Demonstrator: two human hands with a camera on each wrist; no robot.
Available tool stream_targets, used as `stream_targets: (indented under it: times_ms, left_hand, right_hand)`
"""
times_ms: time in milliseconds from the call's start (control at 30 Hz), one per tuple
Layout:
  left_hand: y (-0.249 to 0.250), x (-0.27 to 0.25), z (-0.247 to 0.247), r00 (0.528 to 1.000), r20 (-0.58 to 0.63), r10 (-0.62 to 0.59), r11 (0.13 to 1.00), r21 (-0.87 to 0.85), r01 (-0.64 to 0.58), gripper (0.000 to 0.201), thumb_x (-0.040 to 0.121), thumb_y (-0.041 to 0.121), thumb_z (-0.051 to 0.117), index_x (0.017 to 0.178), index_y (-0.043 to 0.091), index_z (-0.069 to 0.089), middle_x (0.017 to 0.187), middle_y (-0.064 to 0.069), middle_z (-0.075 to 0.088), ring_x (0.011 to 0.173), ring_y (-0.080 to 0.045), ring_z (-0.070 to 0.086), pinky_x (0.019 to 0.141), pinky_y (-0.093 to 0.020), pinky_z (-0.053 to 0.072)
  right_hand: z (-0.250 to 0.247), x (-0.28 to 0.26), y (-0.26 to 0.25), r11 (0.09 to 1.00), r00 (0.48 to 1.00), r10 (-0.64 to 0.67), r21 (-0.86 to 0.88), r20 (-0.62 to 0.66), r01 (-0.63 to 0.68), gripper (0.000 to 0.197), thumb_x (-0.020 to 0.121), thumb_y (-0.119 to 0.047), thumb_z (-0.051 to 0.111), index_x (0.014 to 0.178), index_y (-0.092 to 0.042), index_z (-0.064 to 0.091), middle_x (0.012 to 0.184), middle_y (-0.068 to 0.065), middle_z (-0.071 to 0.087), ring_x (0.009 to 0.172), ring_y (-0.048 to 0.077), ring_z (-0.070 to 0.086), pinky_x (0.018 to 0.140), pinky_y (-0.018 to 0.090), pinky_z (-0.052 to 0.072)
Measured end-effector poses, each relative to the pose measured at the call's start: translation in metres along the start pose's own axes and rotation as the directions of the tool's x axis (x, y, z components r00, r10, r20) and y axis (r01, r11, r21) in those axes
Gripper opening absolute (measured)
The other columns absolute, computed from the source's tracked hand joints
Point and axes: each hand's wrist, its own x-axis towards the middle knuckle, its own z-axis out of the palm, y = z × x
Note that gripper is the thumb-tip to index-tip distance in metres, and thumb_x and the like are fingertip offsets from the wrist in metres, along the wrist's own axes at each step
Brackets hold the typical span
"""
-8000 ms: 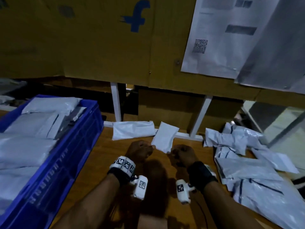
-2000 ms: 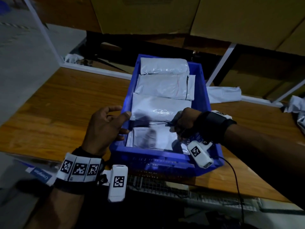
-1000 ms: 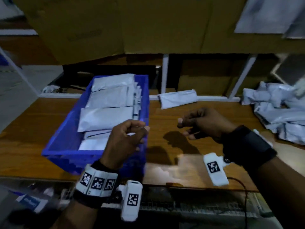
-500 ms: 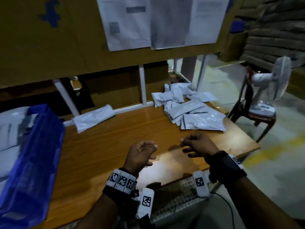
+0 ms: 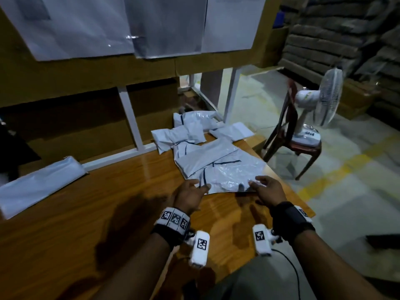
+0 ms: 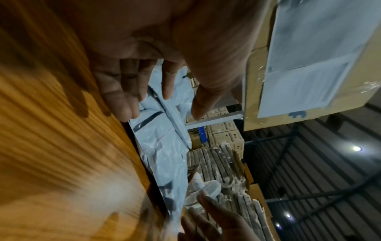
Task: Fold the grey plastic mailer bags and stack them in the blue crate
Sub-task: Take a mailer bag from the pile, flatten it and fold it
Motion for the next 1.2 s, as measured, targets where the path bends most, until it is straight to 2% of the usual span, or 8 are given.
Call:
stream_targets:
  times_ms: [200,333,533,700,800,933,1100,1200]
  left_hand:
    - [0.000,0.037,0.029,0.988,-0.045,-0.147,0.988,0.034,0.149,0.081,0.077,0.040,0.088,0.144,0.017,0.049,0.123,-0.012,0.066,0.095,-0.030,0.071,0.052,-0.033,0.057]
    - [-0.003,0.024,0.036,0.990,-0.104,-0.092,0.993,0.065,0.099,0.074,0.083,0.038,0.083,0.145,0.019,0.047,0.121,-0.009,0.066,0.088,-0.027,0.072,0.050,-0.029,0.053]
    - [-0.051,-0.091,0.015,0.967,-0.251,0.052,0.999,0.000,-0.054,0.023,0.090,0.019,0.077,0.103,0.028,0.060,0.107,-0.010,0.067,0.077,-0.030,0.069,0.061,-0.053,0.060]
    - [-0.128,-0.193,-0.047,0.833,-0.542,0.109,0.991,0.122,-0.051,0.036,0.080,0.033,0.085,0.110,0.034,0.066,0.116,-0.001,0.069,0.097,-0.032,0.071,0.071,-0.053,0.062]
    - [-0.152,-0.238,-0.075,0.761,-0.627,0.167,0.972,0.236,-0.019,0.036,0.083,0.024,0.084,0.115,0.024,0.067,0.115,-0.001,0.069,0.107,-0.023,0.065,0.090,-0.048,0.057]
    - [-0.174,-0.268,-0.101,0.724,-0.656,0.213,0.910,0.403,0.098,0.037,0.085,0.031,0.080,0.118,0.023,0.064,0.114,0.004,0.065,0.105,-0.020,0.062,0.088,-0.035,0.052]
    - [-0.180,-0.277,-0.117,0.699,-0.584,0.413,0.715,0.683,0.149,0.049,0.083,0.049,0.066,0.122,0.019,0.068,0.116,-0.011,0.063,0.109,-0.035,0.062,0.093,-0.045,0.054]
    - [-0.161,-0.270,-0.107,0.652,-0.443,0.615,0.513,0.853,0.095,0.048,0.092,0.047,0.058,0.131,0.020,0.064,0.140,-0.012,0.056,0.126,-0.033,0.054,0.103,-0.047,0.047]
  right_hand:
    - [-0.001,0.056,0.020,0.994,0.994,0.099,-0.051,-0.043,-0.101,0.081,0.078,-0.053,0.078,0.144,-0.015,0.049,0.134,0.014,0.063,0.099,0.036,0.068,0.076,0.044,0.060]
    - [-0.011,0.052,0.026,0.993,0.994,0.111,-0.037,-0.014,-0.112,0.072,0.080,-0.044,0.081,0.140,-0.014,0.054,0.129,0.010,0.065,0.104,0.034,0.066,0.091,0.051,0.058]
    - [-0.024,-0.023,0.046,0.984,0.979,-0.159,-0.059,0.129,0.167,0.044,0.089,-0.028,0.078,0.127,-0.015,0.062,0.110,0.003,0.069,0.097,0.024,0.066,0.085,0.044,0.057]
    - [0.012,-0.092,0.075,0.953,0.888,-0.268,-0.035,0.373,0.302,0.034,0.088,-0.029,0.080,0.118,-0.022,0.065,0.096,-0.004,0.067,0.092,0.023,0.068,0.083,0.046,0.058]
    - [0.045,-0.125,0.082,0.951,0.845,-0.263,-0.024,0.466,0.309,0.027,0.084,-0.026,0.083,0.108,-0.025,0.070,0.086,-0.007,0.071,0.081,0.021,0.072,0.078,0.051,0.061]
    - [0.077,-0.156,0.091,0.919,0.777,-0.276,-0.081,0.566,0.386,0.031,0.084,-0.032,0.081,0.112,-0.026,0.072,0.091,-0.004,0.076,0.084,0.019,0.073,0.083,0.047,0.062]
    - [0.074,-0.174,0.084,0.711,0.756,-0.401,-0.344,0.518,0.613,0.041,0.092,-0.044,0.069,0.127,-0.023,0.066,0.117,0.004,0.071,0.101,0.021,0.067,0.088,0.038,0.056]
    - [0.086,-0.187,0.076,0.448,0.603,-0.620,-0.404,0.502,0.798,0.039,0.099,-0.047,0.057,0.130,-0.023,0.063,0.128,0.004,0.063,0.114,0.024,0.057,0.090,0.044,0.053]
